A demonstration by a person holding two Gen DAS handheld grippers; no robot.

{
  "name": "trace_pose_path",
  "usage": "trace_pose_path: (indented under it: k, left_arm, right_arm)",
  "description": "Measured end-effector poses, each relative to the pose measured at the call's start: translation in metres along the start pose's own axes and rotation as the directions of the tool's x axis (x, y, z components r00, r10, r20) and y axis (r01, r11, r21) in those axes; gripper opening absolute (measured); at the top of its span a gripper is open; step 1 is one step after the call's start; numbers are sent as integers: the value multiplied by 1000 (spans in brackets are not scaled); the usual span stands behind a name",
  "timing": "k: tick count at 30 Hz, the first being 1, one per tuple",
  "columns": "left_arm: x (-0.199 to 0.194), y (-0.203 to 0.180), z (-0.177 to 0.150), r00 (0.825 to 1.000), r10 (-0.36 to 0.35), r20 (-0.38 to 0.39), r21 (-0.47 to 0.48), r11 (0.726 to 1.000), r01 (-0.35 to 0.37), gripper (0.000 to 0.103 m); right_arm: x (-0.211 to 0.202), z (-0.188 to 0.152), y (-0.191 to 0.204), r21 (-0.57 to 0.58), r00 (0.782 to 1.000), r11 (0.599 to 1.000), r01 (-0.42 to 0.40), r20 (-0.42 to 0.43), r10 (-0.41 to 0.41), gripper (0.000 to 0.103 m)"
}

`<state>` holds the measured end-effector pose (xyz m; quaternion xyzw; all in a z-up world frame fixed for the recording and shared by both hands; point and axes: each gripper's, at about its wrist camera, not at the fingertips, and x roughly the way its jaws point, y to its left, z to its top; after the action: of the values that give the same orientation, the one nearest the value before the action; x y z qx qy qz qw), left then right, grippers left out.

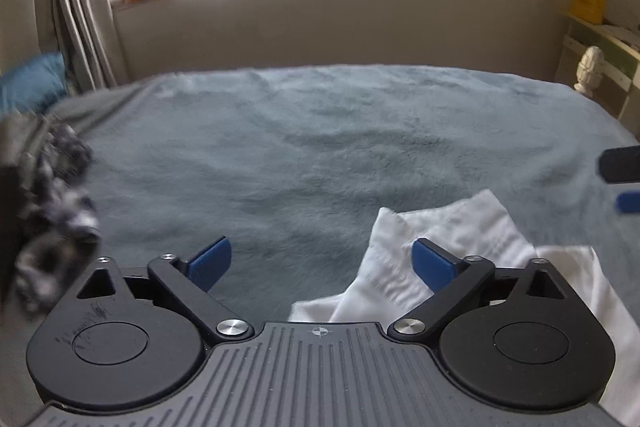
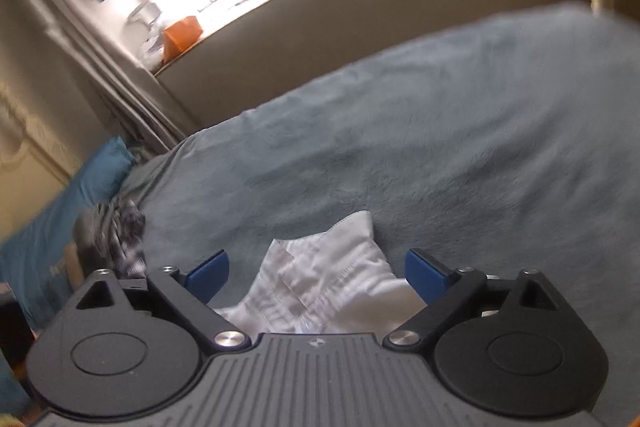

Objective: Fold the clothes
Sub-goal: 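Pinch the shirt collar with the left gripper while the right gripper grasps the hem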

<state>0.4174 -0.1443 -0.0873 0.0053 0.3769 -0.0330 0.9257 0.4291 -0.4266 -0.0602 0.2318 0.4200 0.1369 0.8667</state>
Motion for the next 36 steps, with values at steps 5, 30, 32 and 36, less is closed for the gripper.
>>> trace_pose_path:
  k: [5,30,32,36]
  left_arm:
    - [39,2,4,993,-56,-100,-138,990,42,59]
    - [37,-23,10,986,-156,53,-149,975,162,0]
    - [17,-23,10,975,-197,99,-100,973,207,0]
    - [-35,-24,-7,930,-333,155,54,943,328,0]
  right_arm:
    - [60,14,-23,96,996,995,-15,-81,23,80]
    - [107,17,-49,131,984,983,-125,-109,139,3]
    - [80,18,-40,15,982,986,-169,-89,169,3]
    - [18,2,-21,-235,975,947,-221,-82,207,4]
